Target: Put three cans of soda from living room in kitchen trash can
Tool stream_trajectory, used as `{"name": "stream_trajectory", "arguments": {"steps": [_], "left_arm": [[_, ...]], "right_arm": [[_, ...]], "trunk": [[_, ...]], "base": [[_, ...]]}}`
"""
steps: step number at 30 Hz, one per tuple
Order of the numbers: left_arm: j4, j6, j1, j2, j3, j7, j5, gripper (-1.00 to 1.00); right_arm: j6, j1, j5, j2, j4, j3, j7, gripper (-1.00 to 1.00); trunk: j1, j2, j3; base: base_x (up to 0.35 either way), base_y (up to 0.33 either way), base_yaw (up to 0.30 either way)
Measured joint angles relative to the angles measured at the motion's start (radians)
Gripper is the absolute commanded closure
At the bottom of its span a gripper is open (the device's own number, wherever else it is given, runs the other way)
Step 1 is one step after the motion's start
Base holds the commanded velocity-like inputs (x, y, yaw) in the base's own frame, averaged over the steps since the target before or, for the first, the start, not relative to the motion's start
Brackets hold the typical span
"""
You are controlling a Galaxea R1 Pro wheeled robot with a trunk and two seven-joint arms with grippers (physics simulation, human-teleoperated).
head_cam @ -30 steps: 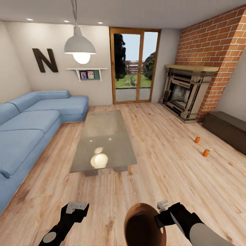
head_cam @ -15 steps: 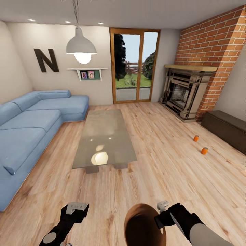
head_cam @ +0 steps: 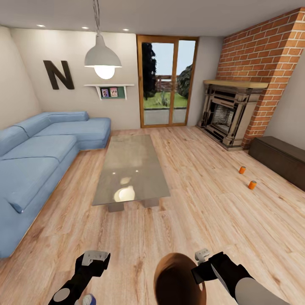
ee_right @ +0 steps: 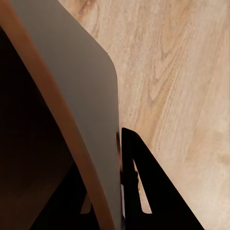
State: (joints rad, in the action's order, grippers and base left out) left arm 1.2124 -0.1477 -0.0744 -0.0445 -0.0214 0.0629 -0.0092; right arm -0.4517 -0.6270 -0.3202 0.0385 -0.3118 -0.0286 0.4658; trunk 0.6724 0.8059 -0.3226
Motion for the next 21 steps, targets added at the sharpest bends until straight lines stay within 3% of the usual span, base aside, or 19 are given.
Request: {"name": "stream_trajectory", "arguments": {"steps": [21], "left_arm": [[-0.032,0.002,-0.001,0.001,0.001,0.0,0.001,-1.0]], "right_arm": [[-0.001,0.005,0.002,-0.007,0.0,0.0,0.0,1.0]], "trunk": [[0.0,0.0,0.0]], "base": [[0.053,0.3,0.0]]}}
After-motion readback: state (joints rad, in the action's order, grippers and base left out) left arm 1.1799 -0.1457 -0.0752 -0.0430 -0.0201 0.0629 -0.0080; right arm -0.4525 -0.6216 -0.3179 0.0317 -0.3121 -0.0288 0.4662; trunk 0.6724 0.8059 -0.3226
